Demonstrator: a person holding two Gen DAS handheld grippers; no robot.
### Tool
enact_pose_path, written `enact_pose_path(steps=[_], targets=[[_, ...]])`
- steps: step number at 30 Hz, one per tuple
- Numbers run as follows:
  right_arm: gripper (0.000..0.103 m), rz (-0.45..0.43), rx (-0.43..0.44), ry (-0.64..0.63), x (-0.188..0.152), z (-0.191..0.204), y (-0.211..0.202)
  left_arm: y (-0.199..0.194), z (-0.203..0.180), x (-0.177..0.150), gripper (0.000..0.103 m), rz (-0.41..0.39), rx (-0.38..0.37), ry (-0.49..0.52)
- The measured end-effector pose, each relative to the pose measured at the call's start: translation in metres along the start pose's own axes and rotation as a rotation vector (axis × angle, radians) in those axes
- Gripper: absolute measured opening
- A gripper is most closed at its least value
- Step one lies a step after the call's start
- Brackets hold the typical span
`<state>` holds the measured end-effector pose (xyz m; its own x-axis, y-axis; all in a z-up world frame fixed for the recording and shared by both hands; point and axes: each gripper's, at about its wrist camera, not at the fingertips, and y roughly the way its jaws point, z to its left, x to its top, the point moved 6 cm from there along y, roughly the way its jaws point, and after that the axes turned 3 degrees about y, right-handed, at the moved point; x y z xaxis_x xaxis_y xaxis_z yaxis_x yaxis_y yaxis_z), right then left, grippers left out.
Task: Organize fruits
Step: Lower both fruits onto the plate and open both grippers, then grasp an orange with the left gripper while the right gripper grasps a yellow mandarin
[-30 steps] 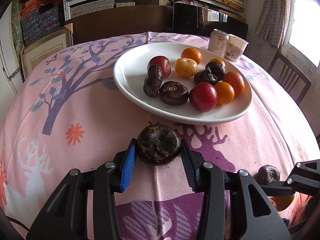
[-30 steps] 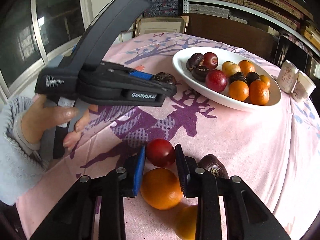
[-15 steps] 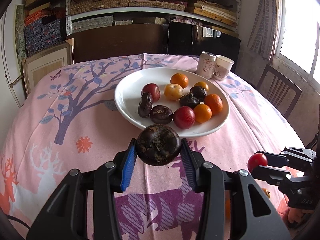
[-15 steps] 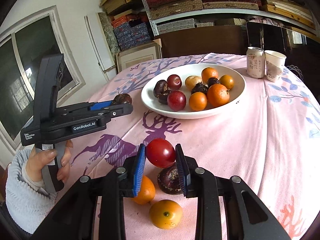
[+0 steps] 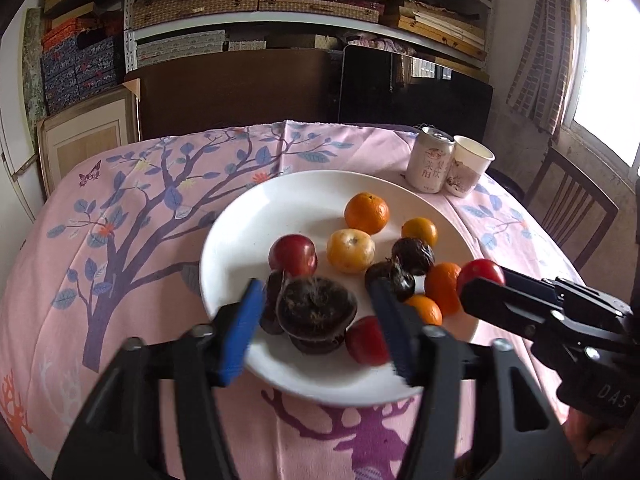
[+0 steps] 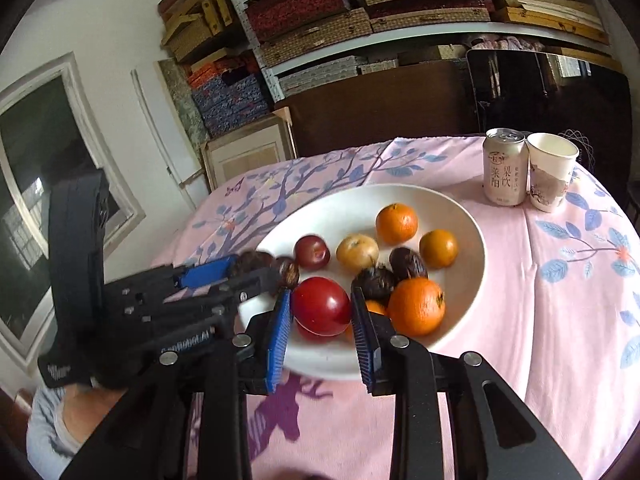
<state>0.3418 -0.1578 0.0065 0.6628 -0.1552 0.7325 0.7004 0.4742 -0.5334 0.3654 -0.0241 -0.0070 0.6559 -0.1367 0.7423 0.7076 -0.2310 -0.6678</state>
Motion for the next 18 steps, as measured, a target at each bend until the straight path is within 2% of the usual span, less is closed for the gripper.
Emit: enact_pose_path(steps=[1,2,4,8,11,13,18], targets=[[0.056,-0.004,-0.013,0.026,0.001,-0.007,0.006,0.001,0.007,0.000,0.085,-0.019,0.030,-0.029],[0.066,0.015,-0.019,0.029,-0.001,-0.012,0.010,0.004,0.011,-0.003,0.089,-0.018,0.032,-0.034],[0.066,0.032,-0.007,0.028,-0.006,-0.019,0.010,0.007,0.019,-0.009,0.089,0.005,0.014,-0.033],[0.066,0.024,0.009,0.092,-0.009,-0.029,0.000,0.000,0.031,-0.016,0.089,0.013,-0.018,-0.102],[0.072,0.019,-0.008,0.079,-0.017,-0.027,-0.004,-0.010,0.028,-0.020,0.092,-0.006,0.006,-0.076],[0.072,0.023,-0.018,0.071,-0.023,-0.027,-0.005,-0.018,0.025,-0.022,0.094,-0.026,0.031,-0.052],[0.072,0.037,-0.013,0.099,-0.034,-0.032,-0.010,-0.025,0.024,-0.034,0.095,-0.020,0.017,-0.068]])
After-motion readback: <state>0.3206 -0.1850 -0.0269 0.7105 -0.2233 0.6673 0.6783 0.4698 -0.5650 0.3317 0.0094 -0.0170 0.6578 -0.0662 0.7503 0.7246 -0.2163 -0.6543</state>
